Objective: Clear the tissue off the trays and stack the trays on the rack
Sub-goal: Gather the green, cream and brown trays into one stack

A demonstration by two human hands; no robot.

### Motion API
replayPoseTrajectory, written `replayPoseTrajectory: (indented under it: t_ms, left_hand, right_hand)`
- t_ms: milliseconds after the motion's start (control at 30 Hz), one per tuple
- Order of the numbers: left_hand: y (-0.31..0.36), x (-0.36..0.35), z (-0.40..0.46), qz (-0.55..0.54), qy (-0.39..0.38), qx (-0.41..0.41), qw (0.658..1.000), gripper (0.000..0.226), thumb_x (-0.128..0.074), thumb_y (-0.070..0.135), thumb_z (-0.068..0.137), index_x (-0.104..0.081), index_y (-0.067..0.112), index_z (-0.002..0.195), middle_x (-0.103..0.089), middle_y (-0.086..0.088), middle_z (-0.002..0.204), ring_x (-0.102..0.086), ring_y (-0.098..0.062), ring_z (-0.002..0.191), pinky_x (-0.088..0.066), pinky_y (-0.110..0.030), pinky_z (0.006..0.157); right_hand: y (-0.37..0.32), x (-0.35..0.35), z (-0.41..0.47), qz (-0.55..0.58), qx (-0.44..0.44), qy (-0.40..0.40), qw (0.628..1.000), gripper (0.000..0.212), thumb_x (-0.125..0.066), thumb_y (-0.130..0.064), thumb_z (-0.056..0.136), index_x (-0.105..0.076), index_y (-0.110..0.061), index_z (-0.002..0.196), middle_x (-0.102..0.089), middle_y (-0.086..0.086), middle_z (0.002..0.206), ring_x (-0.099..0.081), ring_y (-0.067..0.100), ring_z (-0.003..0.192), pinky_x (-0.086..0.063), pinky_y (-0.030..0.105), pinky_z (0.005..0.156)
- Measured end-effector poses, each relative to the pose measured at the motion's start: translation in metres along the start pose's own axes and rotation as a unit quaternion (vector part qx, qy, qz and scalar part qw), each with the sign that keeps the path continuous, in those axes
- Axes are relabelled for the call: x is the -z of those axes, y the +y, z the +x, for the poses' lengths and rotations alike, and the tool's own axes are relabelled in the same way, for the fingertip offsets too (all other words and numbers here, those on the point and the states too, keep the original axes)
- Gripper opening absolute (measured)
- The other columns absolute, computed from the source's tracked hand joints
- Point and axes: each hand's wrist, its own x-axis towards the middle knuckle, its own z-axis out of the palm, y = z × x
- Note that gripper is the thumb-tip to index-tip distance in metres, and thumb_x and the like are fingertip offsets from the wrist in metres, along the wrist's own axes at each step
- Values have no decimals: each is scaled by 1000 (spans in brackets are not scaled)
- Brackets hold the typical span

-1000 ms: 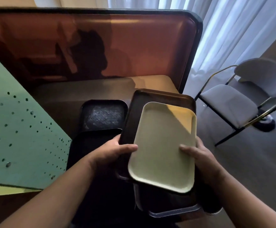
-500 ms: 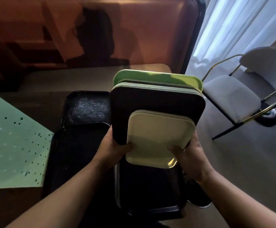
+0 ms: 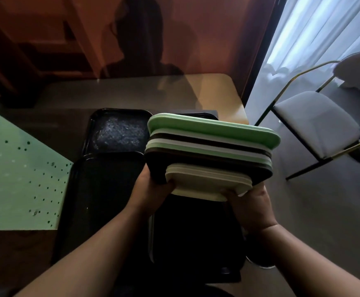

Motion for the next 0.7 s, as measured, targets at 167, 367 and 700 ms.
replayPoseTrajectory:
  t_ms: [167,367,700]
  left_hand:
    - [-5,-3,-5,-14,28,2,1000,59,-76,-15,74,-59,14,122,-70,19,96,-62,19,91,-46,-3,74]
    - [-13,-6,-19,-68,19,25,997,60,-73,-23,74,-58,3,126,-76,15,100,-69,7,95,-51,-10,77]
    - [-5,2,2,-21,28,10,999,78,-83,17,56,-58,34,127,-70,2,121,-67,-21,113,-55,-51,95]
  right_hand:
    - [11,5,9,-7,17,-39,999,80,-91,-35,67,-56,-11,134,-65,0,121,-61,7,106,-41,6,84]
    - [6,11,2,21,105,-70,992,48,-89,-31,73,-68,-35,116,-67,-28,116,-58,-15,114,-42,6,95]
    - [10,4,13,2,-4,-80,997,62,-90,-20,72,-64,-20,128,-67,-9,108,-62,13,103,-43,21,83]
